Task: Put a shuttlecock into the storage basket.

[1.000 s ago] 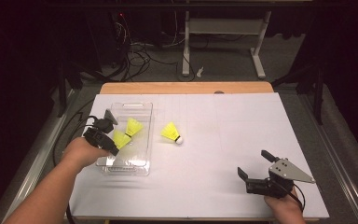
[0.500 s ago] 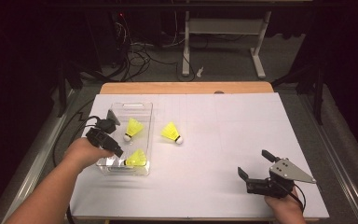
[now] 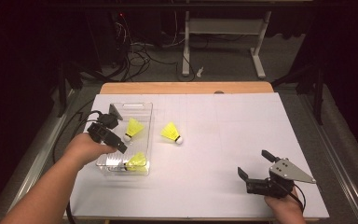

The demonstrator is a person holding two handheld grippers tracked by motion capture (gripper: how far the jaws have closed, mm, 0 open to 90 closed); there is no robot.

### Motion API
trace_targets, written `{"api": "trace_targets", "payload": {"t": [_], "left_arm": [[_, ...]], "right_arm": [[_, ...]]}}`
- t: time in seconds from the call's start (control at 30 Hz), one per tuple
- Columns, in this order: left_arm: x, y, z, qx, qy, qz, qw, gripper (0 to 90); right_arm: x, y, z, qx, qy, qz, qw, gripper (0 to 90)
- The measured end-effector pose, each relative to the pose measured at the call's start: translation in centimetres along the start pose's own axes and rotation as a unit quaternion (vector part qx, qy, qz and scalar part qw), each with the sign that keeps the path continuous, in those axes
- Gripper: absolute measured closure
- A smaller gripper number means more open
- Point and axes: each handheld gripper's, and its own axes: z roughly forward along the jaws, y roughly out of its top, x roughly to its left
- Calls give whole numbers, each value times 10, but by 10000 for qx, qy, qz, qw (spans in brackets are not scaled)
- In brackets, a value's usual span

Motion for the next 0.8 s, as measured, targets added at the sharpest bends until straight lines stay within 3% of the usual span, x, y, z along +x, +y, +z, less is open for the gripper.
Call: {"api": "trace_targets", "payload": {"t": [0.37,0.5,0.67,0.8], "left_arm": [[-6,1,-9,49,-34,74,10000,274],[-8,2,-11,71,-162,104,9998,182],[-10,2,-13,66,-169,81,9998,86],[-12,3,-15,59,-193,149,9997,65]], "right_arm": [[0,0,0,5,-5,10,10000,2],[0,0,0,-2,0,8,10000,2],[0,0,0,7,-6,18,10000,1],[1,0,1,17,-4,5,10000,1]]}}
